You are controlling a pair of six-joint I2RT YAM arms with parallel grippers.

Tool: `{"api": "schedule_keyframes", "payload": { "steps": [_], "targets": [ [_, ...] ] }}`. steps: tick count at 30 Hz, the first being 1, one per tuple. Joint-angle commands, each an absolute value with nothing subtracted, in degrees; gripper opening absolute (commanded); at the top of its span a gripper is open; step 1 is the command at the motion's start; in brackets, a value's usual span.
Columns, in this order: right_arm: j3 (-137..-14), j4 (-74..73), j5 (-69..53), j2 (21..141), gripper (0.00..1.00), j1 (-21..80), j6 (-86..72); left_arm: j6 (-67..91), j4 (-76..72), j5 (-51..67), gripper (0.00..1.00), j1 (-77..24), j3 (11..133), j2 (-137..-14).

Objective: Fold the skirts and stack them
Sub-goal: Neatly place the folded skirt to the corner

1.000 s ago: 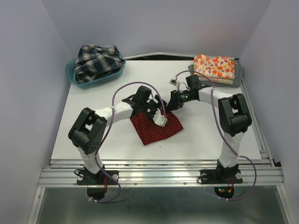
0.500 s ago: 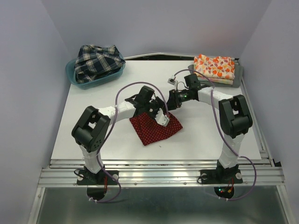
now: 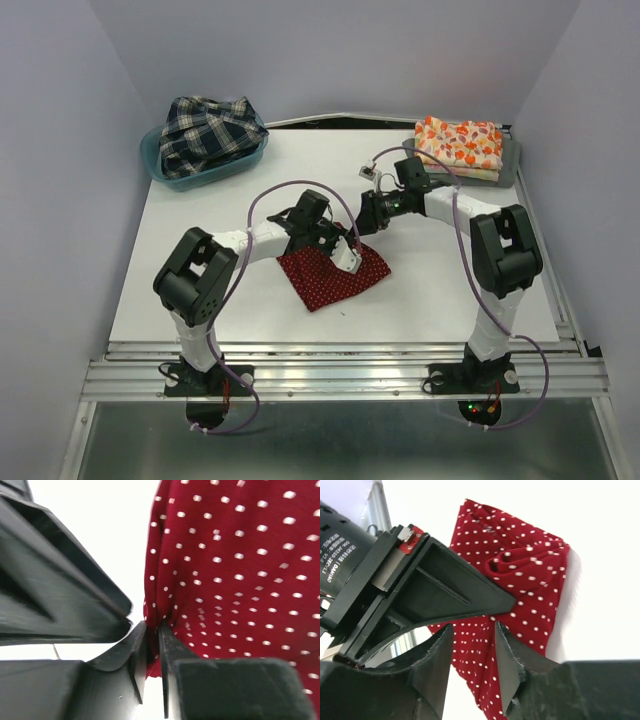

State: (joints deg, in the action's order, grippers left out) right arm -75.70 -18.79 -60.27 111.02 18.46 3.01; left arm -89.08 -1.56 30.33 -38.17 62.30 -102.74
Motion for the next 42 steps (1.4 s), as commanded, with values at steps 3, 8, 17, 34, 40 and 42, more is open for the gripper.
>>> {"api": "schedule_keyframes", "payload": {
  "steps": [3, 8, 17, 34, 40, 42],
  "targets": [
    [-76.5, -16.7, -54.7, 106.8, 0.51, 15.3, 2.5, -88.5, -3.3, 30.1, 0.03, -38.4, 59.4, -97.6],
    [-73.8, -16.6, -48.8, 104.2, 1.0, 13.2, 3.0, -87.2, -3.7, 30.8, 0.0, -38.5, 59.1, -96.4],
    [-49.9, 12.8, -52.0, 93.5, 1.0, 13.2, -15.0, -82.9, -4.1, 31.9, 0.0, -37.4, 61.1, -95.7],
    [-42.0, 22.6, -56.3, 102.3, 1.0, 15.4, -19.2, -81.4, -6.9, 31.4, 0.0, -36.3, 60.9, -96.3],
    [-43.3, 21.4, -58.1, 103.8, 0.95, 18.0, -20.1, -80.6, -8.4, 31.3, 0.0, -36.1, 61.1, -96.8],
    [-43.5, 21.3, -58.6, 104.5, 0.93, 18.0, -20.5, -80.0, -8.4, 31.2, 0.0, -36.0, 61.3, -96.9]
  ]
}}
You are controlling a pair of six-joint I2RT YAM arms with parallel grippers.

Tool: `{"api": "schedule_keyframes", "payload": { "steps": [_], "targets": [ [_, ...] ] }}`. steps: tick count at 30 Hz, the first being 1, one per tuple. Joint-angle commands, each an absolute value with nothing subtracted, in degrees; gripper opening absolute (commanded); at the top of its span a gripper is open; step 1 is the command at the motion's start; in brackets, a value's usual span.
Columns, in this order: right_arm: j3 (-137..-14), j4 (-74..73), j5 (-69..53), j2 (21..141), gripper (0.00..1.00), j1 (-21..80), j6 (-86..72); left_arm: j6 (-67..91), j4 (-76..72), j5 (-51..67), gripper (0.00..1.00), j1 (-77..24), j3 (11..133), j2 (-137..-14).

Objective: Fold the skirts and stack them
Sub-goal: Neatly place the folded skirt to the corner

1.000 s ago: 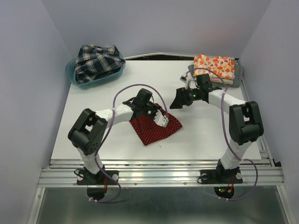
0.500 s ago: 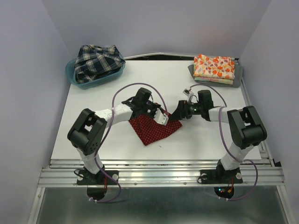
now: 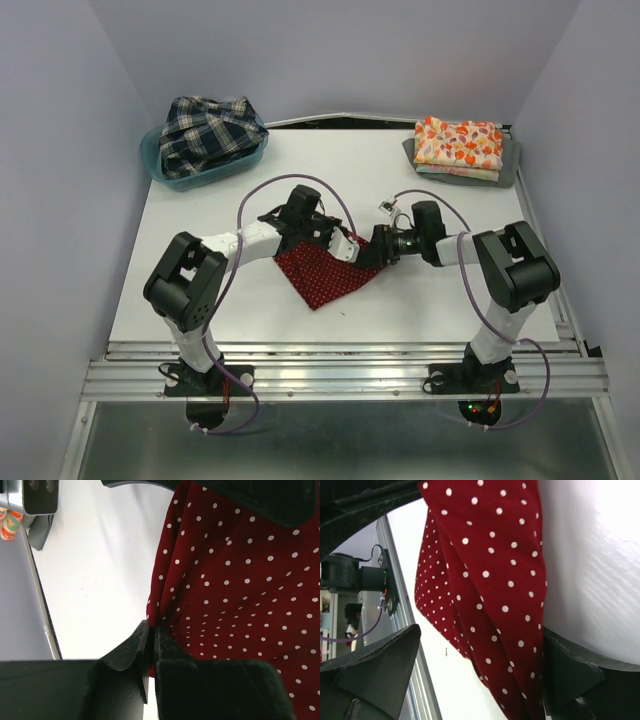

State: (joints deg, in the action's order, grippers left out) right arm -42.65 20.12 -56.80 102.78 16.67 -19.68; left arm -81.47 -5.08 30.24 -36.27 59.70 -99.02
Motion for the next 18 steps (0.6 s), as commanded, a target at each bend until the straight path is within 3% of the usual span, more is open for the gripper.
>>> {"api": "schedule_keyframes", "payload": {
  "steps": [1, 4, 10, 18],
  "targets": [
    [-43.6, 21.4, -58.7, 104.7, 0.91, 18.0, -20.7, -79.8, -8.4, 31.2, 0.0, -36.0, 61.5, -97.1],
    [-44.7, 20.4, -59.2, 105.8, 0.75, 18.0, -20.7, -79.9, -9.0, 31.4, 0.0, -36.0, 61.3, -97.1],
    [-45.2, 20.3, -59.1, 106.9, 0.62, 18.0, -21.7, -79.7, -9.0, 31.5, 0.0, -36.0, 61.8, -97.2],
    [-46.3, 21.4, -56.3, 106.5, 0.32, 18.0, -23.0, -79.1, -9.6, 31.2, 0.0, -36.0, 61.3, -97.1]
  ]
}}
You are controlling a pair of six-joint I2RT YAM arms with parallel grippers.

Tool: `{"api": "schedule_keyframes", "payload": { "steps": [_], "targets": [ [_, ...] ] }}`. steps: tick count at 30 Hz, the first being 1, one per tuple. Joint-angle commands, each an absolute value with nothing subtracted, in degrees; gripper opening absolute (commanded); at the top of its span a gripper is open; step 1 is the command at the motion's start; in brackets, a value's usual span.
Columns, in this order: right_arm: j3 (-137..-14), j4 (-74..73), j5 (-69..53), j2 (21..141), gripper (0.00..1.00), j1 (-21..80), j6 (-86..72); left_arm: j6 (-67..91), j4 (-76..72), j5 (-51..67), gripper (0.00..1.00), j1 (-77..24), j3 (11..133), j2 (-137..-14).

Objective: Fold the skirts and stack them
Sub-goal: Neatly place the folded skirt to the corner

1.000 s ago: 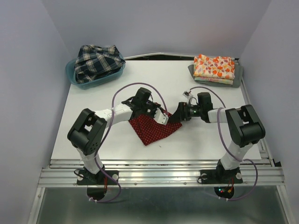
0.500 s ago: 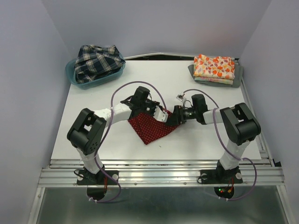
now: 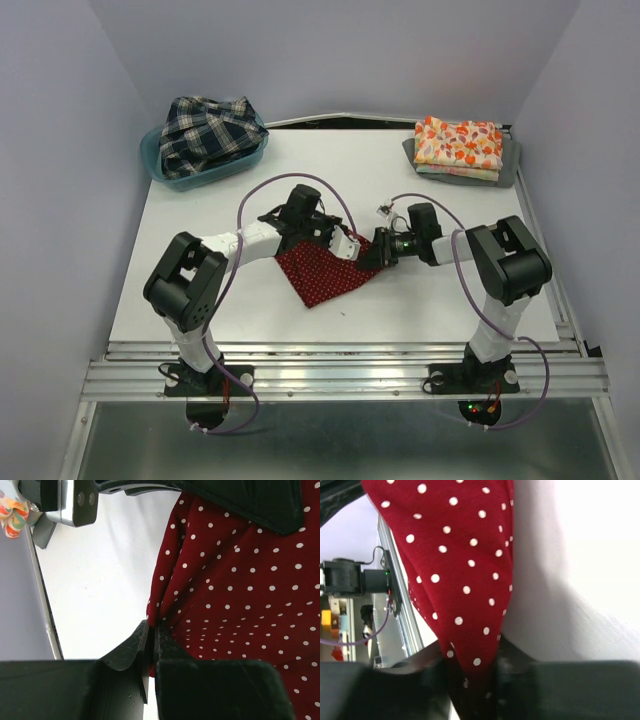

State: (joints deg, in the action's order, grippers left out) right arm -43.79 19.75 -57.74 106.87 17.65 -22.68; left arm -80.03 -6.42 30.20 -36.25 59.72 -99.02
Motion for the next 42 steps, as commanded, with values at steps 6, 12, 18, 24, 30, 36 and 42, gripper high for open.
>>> {"api": "schedule_keyframes", "payload": {
  "steps": [6, 12, 18, 24, 30, 36, 42],
  "targets": [
    [-49.7, 15.5, -48.9, 104.0, 0.01, 18.0, -18.7, -73.2, -10.1, 27.7, 0.47, -36.0, 62.6, -95.4],
    [-59.0, -0.2, -36.5, 101.4, 0.01, 18.0, -6.5, -52.8, -7.2, 18.4, 0.94, -35.5, 70.5, -90.0],
    [-70.5, -11.1, -25.3, 103.8, 0.01, 17.5, 6.5, -36.2, -2.8, 10.3, 0.99, -35.4, 73.2, -86.0],
    [-84.6, -18.3, -20.5, 110.1, 0.01, 13.5, 15.4, -26.1, 4.5, 8.3, 0.99, -35.3, 70.7, -83.9],
    [-99.0, -22.8, -18.2, 118.8, 0.01, 9.8, 20.5, -21.0, 3.4, 9.8, 0.99, -35.3, 62.3, -79.4],
    [-110.2, -26.6, -17.8, 125.0, 0.01, 6.4, 23.3, -18.8, 2.6, 11.2, 0.99, -35.4, 58.4, -77.3],
    [-123.0, -30.2, -20.6, 130.2, 0.01, 4.2, 21.3, -17.2, 2.0, 11.5, 0.99, -35.3, 56.8, -77.5]
  ]
}}
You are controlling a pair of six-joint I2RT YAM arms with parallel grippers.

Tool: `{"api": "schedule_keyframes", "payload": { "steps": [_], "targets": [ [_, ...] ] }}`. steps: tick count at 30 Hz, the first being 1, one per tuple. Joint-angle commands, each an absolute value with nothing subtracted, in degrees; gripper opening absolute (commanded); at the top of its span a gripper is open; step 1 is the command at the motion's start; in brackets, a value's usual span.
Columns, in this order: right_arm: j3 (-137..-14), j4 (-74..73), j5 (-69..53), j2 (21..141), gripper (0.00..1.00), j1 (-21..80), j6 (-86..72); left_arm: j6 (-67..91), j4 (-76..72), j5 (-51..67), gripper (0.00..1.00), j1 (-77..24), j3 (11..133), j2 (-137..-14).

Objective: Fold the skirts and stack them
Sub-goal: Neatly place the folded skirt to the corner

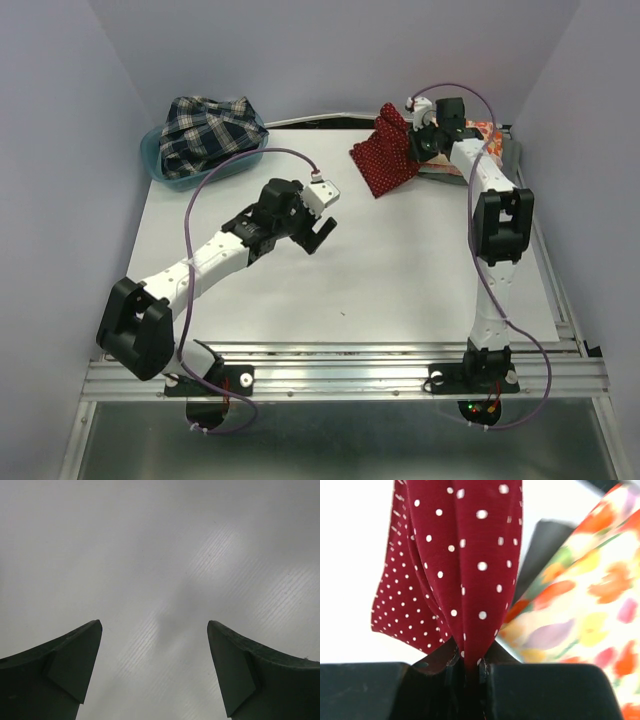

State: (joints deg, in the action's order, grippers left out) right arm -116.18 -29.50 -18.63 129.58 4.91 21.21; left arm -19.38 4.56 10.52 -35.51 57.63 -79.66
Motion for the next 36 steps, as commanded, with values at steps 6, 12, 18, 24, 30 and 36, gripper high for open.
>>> {"api": "schedule_keyframes", "payload": {
  "steps": [6, 12, 18, 24, 30, 36],
  "targets": [
    [-127.6, -30.4, -22.3, 131.3, 0.01, 3.7, 16.7, -16.3, 1.8, 11.9, 0.99, -35.4, 56.9, -78.3],
    [-132.8, -32.1, -26.8, 132.1, 0.01, -0.1, 9.6, -16.3, 1.9, 12.3, 0.99, -35.4, 56.3, -78.3],
    [-134.4, -32.2, -30.7, 131.0, 0.01, -2.0, 10.1, -16.3, 1.9, 12.8, 0.99, -35.3, 56.1, -78.7],
    [-135.8, -32.3, -32.3, 131.7, 0.01, -4.7, 11.7, -16.2, 2.2, 12.9, 0.99, -35.3, 56.6, -79.4],
    [-138.8, -32.0, -35.2, 132.0, 0.01, -6.5, 10.8, -16.0, 2.4, 13.1, 0.99, -35.3, 57.0, -80.4],
    [-138.3, -28.5, -38.5, 131.0, 0.01, -7.0, 8.6, -16.2, 2.9, 13.0, 0.99, -35.4, 57.7, -81.0]
  ]
}}
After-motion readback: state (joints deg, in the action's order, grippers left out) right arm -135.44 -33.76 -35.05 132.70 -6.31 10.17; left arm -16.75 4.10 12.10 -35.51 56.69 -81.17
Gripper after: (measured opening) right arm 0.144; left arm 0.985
